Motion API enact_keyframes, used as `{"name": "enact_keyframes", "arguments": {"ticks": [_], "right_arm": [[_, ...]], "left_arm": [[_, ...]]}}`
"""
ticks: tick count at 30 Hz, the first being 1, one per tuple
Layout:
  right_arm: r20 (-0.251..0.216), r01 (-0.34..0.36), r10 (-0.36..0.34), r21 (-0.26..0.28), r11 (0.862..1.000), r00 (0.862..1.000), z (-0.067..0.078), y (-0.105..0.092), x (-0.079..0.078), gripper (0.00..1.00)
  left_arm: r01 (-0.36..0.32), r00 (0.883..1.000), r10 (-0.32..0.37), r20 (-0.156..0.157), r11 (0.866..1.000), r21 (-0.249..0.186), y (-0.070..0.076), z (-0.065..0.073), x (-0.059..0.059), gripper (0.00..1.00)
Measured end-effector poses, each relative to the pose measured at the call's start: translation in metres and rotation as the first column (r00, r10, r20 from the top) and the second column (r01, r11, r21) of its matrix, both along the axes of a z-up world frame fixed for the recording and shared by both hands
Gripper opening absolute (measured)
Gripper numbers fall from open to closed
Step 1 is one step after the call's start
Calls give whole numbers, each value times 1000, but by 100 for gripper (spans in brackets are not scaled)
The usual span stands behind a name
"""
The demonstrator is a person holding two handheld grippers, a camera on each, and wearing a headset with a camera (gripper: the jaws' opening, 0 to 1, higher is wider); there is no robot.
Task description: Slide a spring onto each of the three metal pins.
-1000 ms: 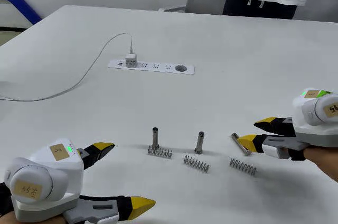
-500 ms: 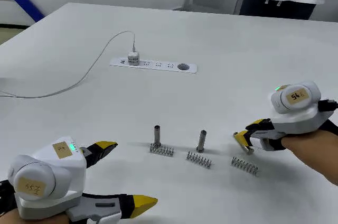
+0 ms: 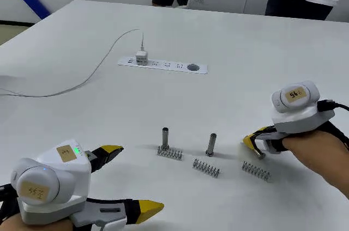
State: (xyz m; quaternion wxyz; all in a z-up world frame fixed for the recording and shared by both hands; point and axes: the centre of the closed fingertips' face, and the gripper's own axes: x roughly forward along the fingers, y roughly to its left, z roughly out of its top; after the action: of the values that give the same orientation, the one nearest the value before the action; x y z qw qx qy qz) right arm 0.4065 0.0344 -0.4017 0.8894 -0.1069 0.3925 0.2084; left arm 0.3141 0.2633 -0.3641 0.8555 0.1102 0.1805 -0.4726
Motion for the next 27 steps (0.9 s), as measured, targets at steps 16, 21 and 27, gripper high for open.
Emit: {"name": "enact_keyframes", "arguments": {"ticks": [16,21,27], "right_arm": [[-17,23,-22,17,1000,1000,-1,4,-4,10],[-13,24,-24,16,1000,1000,0,6,-6,9],[30,19,-21,41,999,999,17,10,-7,9]], "left_arm": [[-4,1000,4,-2,1000,-1,0,-1,0,85],[-5,1000,5,-4,1000,-2,0,-1,0,84],[-5,1000,5,-1,1000,-1,0,1,0,84]]}}
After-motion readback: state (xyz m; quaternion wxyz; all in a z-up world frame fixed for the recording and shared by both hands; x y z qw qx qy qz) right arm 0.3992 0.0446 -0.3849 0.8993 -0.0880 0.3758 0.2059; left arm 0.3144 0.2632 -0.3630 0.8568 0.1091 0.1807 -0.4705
